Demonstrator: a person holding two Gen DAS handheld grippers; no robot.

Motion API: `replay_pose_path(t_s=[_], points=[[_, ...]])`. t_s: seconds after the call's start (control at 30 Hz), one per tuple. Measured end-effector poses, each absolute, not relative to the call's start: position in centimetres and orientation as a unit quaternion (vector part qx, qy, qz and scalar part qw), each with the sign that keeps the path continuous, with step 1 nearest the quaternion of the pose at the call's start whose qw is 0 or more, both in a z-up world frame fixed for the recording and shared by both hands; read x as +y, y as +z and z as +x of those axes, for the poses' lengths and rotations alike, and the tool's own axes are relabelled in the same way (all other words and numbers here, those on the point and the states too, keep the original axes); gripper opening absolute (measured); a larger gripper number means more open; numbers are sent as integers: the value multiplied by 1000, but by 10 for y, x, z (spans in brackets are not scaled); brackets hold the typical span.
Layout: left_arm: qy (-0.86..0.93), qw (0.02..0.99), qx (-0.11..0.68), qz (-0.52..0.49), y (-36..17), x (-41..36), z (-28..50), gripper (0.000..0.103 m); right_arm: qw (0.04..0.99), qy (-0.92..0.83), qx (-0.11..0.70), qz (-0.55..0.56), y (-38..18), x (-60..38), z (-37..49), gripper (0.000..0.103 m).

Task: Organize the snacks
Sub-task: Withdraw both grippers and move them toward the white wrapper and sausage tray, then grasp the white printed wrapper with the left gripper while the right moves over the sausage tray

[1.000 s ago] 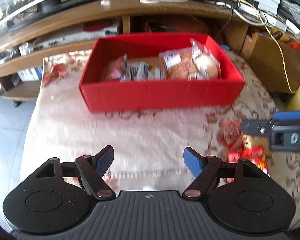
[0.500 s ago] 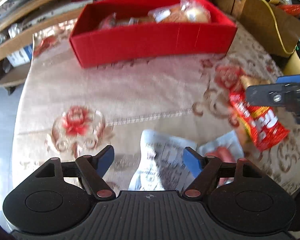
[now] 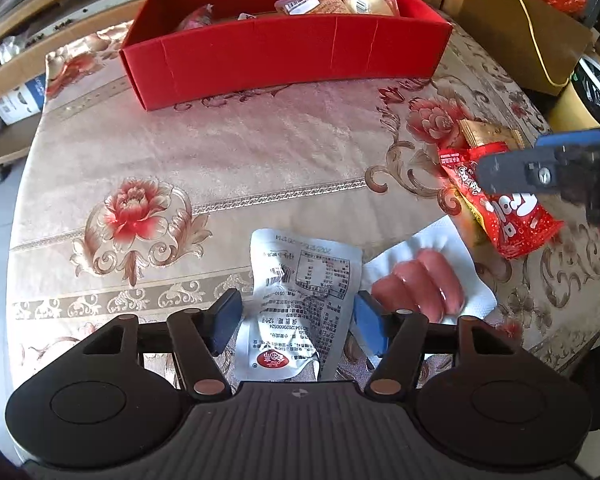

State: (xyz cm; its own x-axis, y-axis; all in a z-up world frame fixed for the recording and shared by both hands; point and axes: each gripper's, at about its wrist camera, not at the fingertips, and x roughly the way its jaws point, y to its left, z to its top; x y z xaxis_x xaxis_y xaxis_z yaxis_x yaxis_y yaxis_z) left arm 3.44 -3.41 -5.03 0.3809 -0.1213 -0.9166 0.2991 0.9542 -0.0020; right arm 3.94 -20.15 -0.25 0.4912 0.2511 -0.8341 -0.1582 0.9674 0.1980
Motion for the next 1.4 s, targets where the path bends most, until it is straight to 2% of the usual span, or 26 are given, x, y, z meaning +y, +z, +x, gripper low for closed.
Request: replay_pose_path(t_s=[0.27, 0.43, 0.5, 0.63, 0.7, 0.77, 0.83, 1.4], points=[[-110, 833, 538, 60, -45, -22, 22, 52, 859, 127, 495, 41, -5, -196, 29, 79], [-99, 835, 539, 54, -41, -20, 17, 50, 848, 133, 512, 22, -15, -183, 24, 80], [-105, 832, 542, 52, -45, -20, 17, 56, 843, 135, 521, 23, -19, -180, 25, 80], [-114, 837, 531, 68, -52, -30, 17, 75, 842, 128, 524, 20, -21, -176, 29, 80], [-117, 839, 523, 92, -54, -35, 13, 76, 840, 125, 527, 23, -23, -176, 32, 80], [-113, 842, 519, 93, -52, -31, 12, 60, 837, 125, 532, 22, -26, -173, 32, 80], [-117, 844, 520, 67, -47, -21, 13, 57, 835, 126, 536, 17, -29, -170, 32, 80], [-92, 854, 512, 16, -42, 18, 12, 55, 805, 127, 577, 43, -54, -139, 29, 82]])
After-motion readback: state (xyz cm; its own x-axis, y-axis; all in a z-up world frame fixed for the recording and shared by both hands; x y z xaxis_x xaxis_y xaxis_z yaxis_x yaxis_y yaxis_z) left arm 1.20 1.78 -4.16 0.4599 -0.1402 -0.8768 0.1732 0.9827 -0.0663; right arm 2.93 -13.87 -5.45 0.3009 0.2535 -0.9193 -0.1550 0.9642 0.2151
